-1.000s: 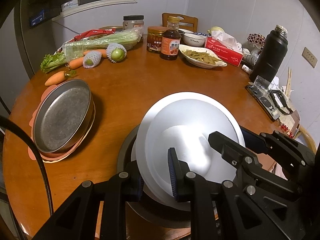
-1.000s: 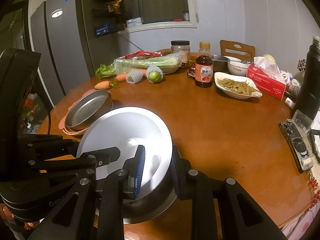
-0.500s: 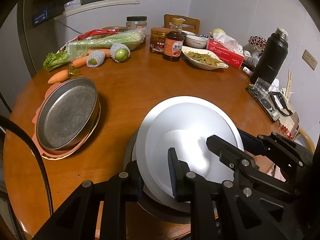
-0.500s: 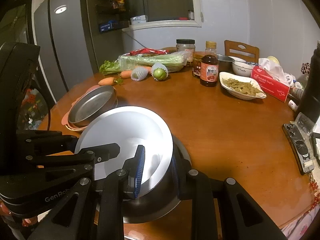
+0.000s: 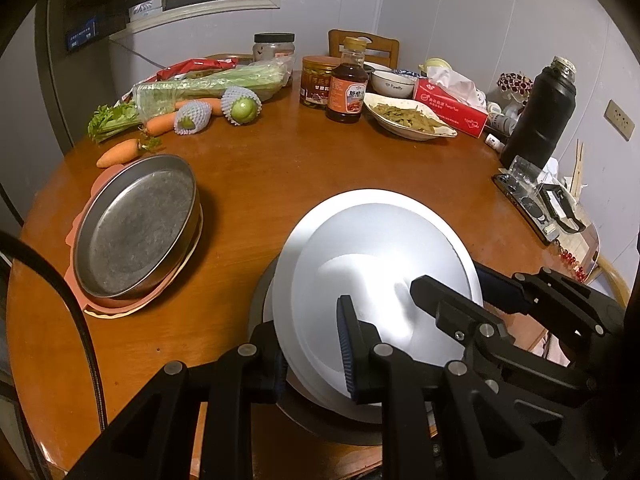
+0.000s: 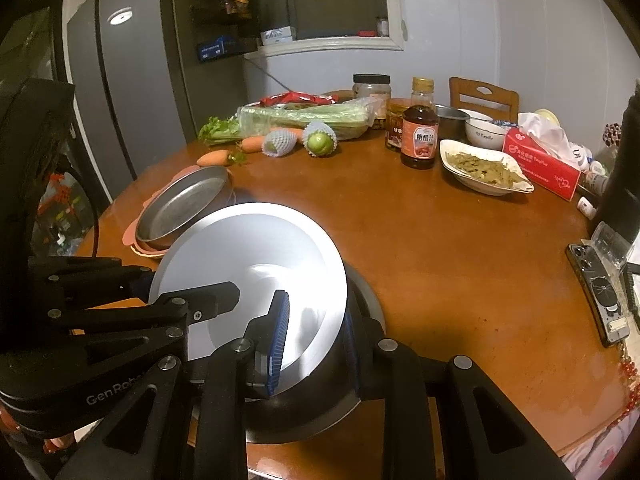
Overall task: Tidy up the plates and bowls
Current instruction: 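Carry the white plate over the steel bowl with the left tool, then lower the white plate into the steel bowl and open the left tool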
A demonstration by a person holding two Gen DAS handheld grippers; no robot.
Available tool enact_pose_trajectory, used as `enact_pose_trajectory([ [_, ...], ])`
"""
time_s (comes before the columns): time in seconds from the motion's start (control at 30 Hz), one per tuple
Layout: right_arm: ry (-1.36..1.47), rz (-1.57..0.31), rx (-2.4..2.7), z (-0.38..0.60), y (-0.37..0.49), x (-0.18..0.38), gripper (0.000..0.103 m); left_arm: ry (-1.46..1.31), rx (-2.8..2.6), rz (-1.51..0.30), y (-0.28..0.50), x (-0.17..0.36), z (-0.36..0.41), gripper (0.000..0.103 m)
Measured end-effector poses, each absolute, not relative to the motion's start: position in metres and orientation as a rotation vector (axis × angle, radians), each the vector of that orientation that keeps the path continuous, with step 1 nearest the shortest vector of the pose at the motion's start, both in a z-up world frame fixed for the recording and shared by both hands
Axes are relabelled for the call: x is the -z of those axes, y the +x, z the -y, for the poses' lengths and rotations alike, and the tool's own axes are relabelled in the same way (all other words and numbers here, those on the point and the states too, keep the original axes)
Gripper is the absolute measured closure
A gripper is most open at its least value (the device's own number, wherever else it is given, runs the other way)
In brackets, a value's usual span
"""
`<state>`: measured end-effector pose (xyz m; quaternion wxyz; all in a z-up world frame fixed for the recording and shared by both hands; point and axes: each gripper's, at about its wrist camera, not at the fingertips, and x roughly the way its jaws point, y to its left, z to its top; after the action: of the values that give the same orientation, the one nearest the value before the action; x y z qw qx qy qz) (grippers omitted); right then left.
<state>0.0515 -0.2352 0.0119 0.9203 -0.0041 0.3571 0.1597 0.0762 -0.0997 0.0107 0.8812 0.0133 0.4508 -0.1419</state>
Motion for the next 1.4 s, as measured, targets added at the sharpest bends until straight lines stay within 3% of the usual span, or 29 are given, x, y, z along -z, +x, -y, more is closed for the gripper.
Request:
enact_pose_trajectory([
  [0.7, 0.004, -0.738, -0.318, 0.236, 0.051, -0.013, 0.068, 0.019, 0.301, -0.928, 0.075, -0.014, 0.096, 0.08],
  [0.83, 0.017, -0.728, -0.315, 0.239, 0.049, -0.017, 0.066, 0.024, 0.298, -0.914, 0.073, -0.016, 0.095, 0.075],
  [0.97, 0.025, -0.718, -0.308, 0.241, 0.047, -0.022, 0.065, 0.024, 0.29, -0.899, 0.072, -0.019, 0.094, 0.063],
  [1.27, 0.035, -0.7, -0.297, 0.244, 0.043, -0.031, 0.064, 0.025, 0.293, -0.873, 0.064, -0.028, 0.09, 0.061],
  [1.4, 0.041, -0.684, -0.29, 0.246, 0.038, -0.037, 0.055, 0.023, 0.285, -0.855, 0.059, -0.033, 0.086, 0.06],
])
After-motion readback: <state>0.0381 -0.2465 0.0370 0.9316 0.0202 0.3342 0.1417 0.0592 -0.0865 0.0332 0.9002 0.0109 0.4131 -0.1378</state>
